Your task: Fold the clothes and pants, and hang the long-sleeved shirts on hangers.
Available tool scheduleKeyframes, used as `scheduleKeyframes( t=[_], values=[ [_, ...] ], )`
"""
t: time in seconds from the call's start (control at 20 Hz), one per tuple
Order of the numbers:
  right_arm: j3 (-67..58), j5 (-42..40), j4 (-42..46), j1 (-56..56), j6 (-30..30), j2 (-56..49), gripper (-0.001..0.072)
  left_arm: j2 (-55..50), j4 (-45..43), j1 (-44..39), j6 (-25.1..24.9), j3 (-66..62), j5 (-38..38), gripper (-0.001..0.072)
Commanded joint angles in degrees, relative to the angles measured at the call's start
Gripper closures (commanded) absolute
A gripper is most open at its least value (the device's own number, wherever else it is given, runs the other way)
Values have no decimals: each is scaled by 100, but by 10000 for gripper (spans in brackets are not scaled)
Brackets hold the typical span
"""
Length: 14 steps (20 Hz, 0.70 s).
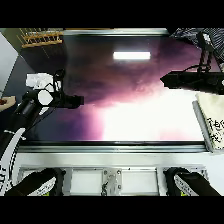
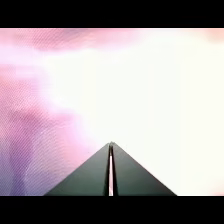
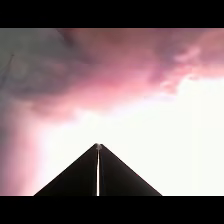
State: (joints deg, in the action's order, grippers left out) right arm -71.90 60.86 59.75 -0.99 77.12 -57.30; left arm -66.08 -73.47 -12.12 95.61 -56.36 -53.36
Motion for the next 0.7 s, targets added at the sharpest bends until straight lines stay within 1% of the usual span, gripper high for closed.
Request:
scheduleKeyframes(
  t=[0.0, 0.15, 0.2, 0.25, 0.3, 0.35, 0.45, 0.55, 0.65],
  values=[
    [2, 0, -2, -4, 0, -4, 691, -4, 2, -4, 0, 4, 2, 702],
    [2, 2, -2, -4, 0, -2, 691, 2, -31, -4, -42, 2, -39, 701],
    [2, 0, -2, -4, 0, -2, 691, 0, -229, 31, -221, -57, 37, 680],
    [2, 0, -2, -4, 0, -2, 691, 0, -616, 116, -431, -190, 122, 303],
    [2, 0, -2, -2, 0, -2, 691, -9, -1016, 247, -402, -358, 278, -9],
    [2, 0, -2, -2, 0, -4, 692, -72, -1421, 459, -402, -599, 428, 12],
    [2, 2, -2, -4, 0, -2, 692, -387, -1915, 1032, -387, -1128, 492, 11],
    [2, 2, -2, -4, 0, -4, 691, -914, -1941, 1626, -365, -1609, 348, 12],
    [2, 0, -2, -2, 0, -4, 692, -1523, -1941, 2028, -363, -1980, 238, 12]
  ],
)
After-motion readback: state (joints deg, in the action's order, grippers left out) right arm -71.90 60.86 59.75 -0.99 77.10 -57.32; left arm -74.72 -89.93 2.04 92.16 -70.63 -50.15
